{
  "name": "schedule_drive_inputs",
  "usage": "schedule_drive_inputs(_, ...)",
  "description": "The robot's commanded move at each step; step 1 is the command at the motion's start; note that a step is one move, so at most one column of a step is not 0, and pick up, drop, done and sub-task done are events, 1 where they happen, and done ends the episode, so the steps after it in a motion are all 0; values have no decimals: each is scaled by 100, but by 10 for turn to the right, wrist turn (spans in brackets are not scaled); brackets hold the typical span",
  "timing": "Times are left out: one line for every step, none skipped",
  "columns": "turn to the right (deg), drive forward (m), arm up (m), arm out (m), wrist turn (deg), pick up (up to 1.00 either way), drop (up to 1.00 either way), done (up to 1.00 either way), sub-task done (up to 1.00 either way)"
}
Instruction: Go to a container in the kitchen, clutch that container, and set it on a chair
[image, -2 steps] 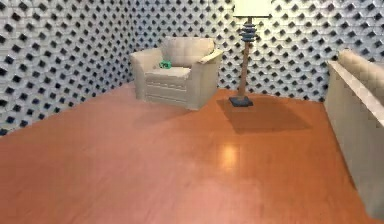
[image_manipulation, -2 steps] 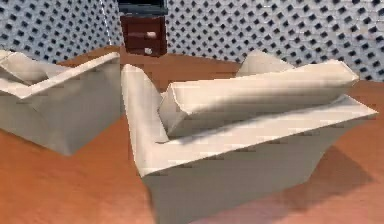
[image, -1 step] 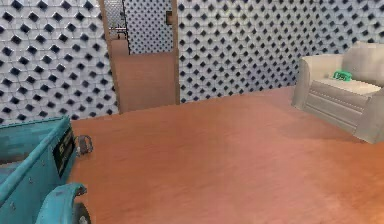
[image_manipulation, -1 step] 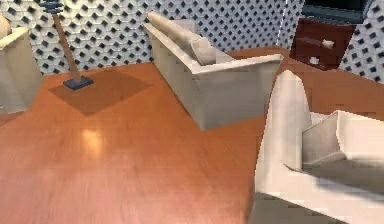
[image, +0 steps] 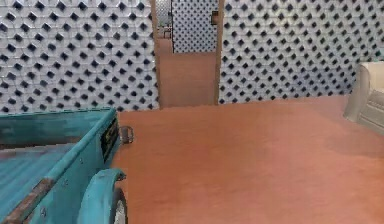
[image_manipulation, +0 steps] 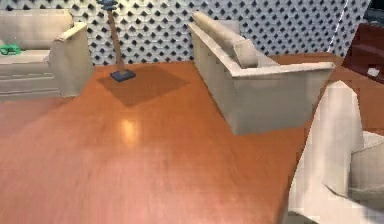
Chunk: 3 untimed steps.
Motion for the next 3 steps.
schedule_drive_inputs(0,100,0,0,0,0,0,0,0)
schedule_drive_inputs(0,100,0,0,0,0,0,0,0)
schedule_drive_inputs(-30,0,0,0,0,0,0,0,0)
